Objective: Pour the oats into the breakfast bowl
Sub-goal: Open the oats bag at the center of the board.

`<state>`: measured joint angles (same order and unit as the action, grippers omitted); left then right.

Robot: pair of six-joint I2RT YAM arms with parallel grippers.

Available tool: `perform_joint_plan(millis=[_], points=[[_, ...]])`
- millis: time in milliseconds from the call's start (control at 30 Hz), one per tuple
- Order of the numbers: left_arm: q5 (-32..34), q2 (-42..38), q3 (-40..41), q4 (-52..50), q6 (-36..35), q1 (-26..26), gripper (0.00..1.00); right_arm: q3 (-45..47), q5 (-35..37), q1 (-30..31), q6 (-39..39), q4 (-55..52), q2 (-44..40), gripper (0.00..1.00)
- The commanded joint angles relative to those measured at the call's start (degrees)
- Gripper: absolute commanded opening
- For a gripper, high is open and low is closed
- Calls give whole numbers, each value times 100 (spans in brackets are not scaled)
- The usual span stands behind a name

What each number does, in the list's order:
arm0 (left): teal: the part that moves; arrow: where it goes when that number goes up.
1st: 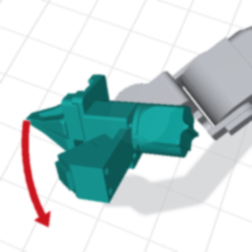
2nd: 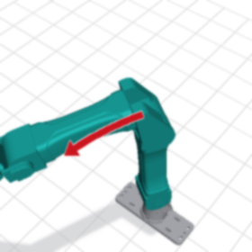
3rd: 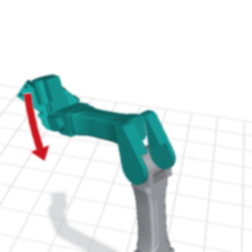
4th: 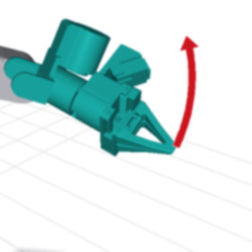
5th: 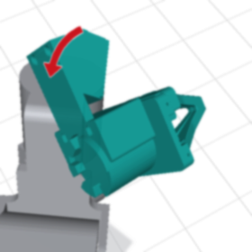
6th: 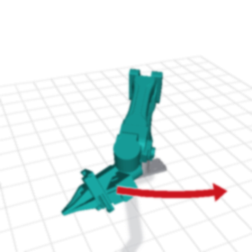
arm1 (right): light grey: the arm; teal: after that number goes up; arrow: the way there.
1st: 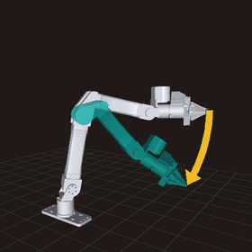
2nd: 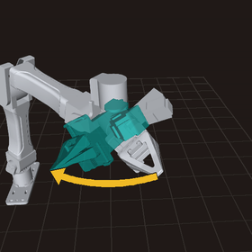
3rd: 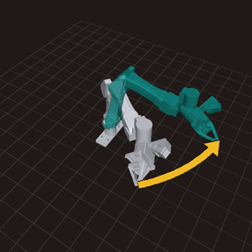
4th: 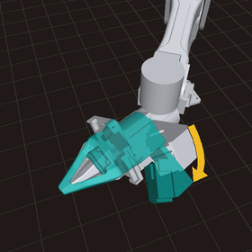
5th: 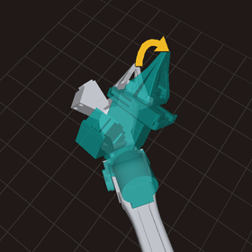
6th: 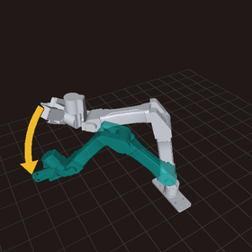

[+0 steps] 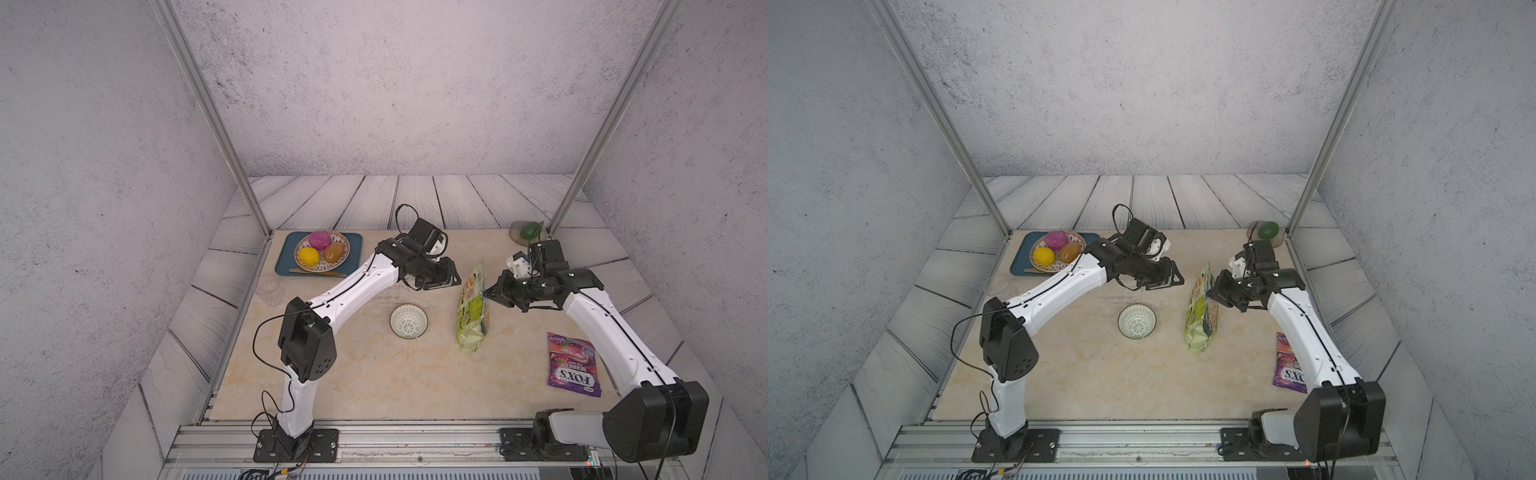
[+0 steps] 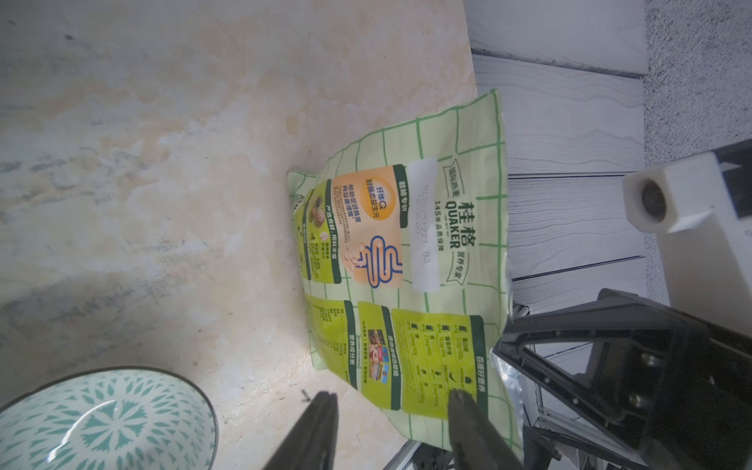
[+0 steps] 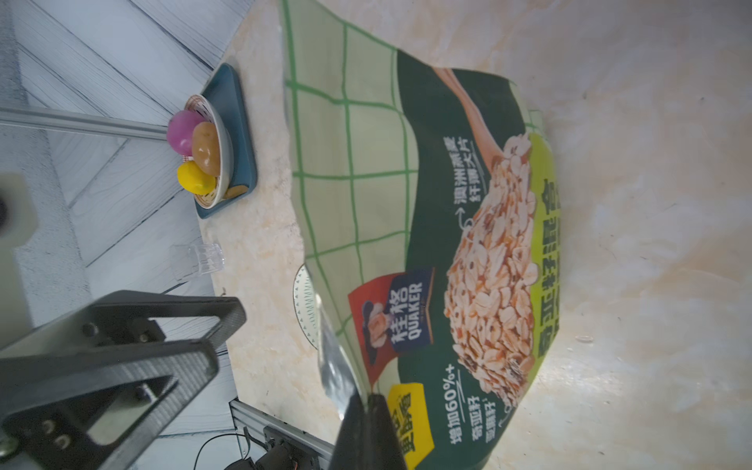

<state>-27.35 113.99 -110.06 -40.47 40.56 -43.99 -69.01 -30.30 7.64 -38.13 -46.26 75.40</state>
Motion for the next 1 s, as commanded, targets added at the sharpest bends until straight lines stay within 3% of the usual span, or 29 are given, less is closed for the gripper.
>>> perform_joint_plan(millis=[0, 267, 667, 967], points=[[-179, 110, -259, 30, 30, -61, 49, 97, -254, 6, -230, 413, -208, 0], [-226, 194, -321, 356, 307, -98, 43, 223, -403, 3, -385, 570, -270, 0], [-349, 902, -1112, 264, 348, -403, 31, 242, -213, 15, -285, 355, -346, 0], [-261, 1041, -1224, 239, 391, -462, 29, 282, -248, 6, -248, 337, -409, 0]])
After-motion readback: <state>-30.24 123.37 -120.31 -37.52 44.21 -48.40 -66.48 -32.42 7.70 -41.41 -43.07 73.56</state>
